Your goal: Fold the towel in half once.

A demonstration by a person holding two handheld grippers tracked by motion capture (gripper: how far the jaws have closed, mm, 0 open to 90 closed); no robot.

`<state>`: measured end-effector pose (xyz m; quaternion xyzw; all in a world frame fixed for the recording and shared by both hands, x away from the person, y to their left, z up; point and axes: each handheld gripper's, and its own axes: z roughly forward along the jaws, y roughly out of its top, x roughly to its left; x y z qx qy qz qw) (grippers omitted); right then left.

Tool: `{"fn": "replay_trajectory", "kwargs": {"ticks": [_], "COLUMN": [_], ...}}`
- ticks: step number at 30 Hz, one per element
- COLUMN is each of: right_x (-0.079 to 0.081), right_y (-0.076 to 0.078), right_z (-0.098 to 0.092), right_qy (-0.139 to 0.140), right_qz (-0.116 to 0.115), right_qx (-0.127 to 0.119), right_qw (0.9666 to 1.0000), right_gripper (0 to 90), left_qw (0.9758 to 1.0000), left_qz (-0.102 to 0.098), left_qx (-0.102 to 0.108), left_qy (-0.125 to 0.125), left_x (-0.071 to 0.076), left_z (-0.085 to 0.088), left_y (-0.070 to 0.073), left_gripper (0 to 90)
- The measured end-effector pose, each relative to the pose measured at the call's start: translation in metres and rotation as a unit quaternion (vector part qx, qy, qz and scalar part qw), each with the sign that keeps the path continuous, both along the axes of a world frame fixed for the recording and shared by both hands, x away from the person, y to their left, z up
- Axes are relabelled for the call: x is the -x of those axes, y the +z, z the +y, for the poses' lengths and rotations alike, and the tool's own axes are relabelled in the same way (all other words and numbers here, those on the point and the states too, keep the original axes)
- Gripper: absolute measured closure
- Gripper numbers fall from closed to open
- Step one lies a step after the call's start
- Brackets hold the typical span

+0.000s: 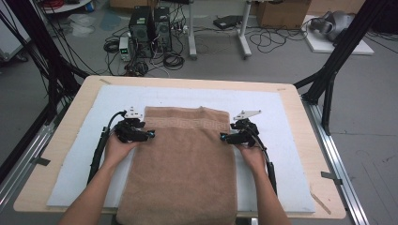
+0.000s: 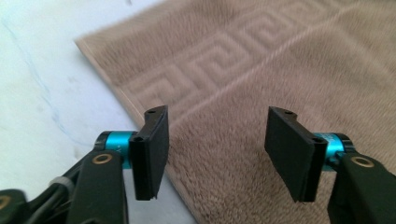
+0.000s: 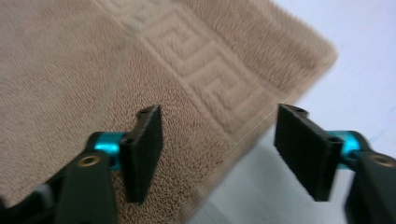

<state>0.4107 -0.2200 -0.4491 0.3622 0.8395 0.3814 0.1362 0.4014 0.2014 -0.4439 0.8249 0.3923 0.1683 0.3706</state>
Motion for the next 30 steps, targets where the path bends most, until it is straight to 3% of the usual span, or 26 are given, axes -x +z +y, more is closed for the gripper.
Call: {"fn": "replay_trajectory", "kwargs": {"ticks": [3,7,14,18,23,28,30], "right_x": [0.0,0.0,0.001,0.006,0.015,0.039,0.054], "right_y": [0.001,0.003,0.007,0.018,0.038,0.066,0.074], "right_z": [0.003,0.004,0.004,-0.002,-0.007,-0.006,-0.008], "right_qy": [0.003,0.015,0.034,0.044,0.06,0.1,0.117], "right_qz": [-0.005,0.006,0.011,-0.001,-0.017,-0.032,-0.035], "right_qx": [0.006,-0.002,0.003,-0.015,-0.029,-0.038,-0.032], "right_qw": [1.0,0.9999,0.9994,0.9989,0.9976,0.9937,0.992], "right_gripper": [49.7,66.9,81.1,85.0,85.2,85.2,85.1], "left_qw": [1.0,1.0,0.9999,0.9997,0.9988,0.9965,0.9955], "left_qz": [-0.004,0.002,0.01,0.001,-0.025,-0.056,-0.065], "left_qx": [-0.008,-0.007,-0.003,0.024,0.037,0.049,0.042], "left_qy": [0.003,-0.003,-0.011,-0.01,-0.021,-0.039,-0.054], "left_x": [0.0,0.0,0.002,0.005,0.018,0.044,0.06], "left_z": [-0.001,-0.002,0.0,0.007,0.011,0.019,0.021], "left_y": [0.002,0.003,0.006,0.016,0.032,0.05,0.054], "left_gripper": [51.7,64.4,83.1,84.5,84.9,84.8,84.8]}}
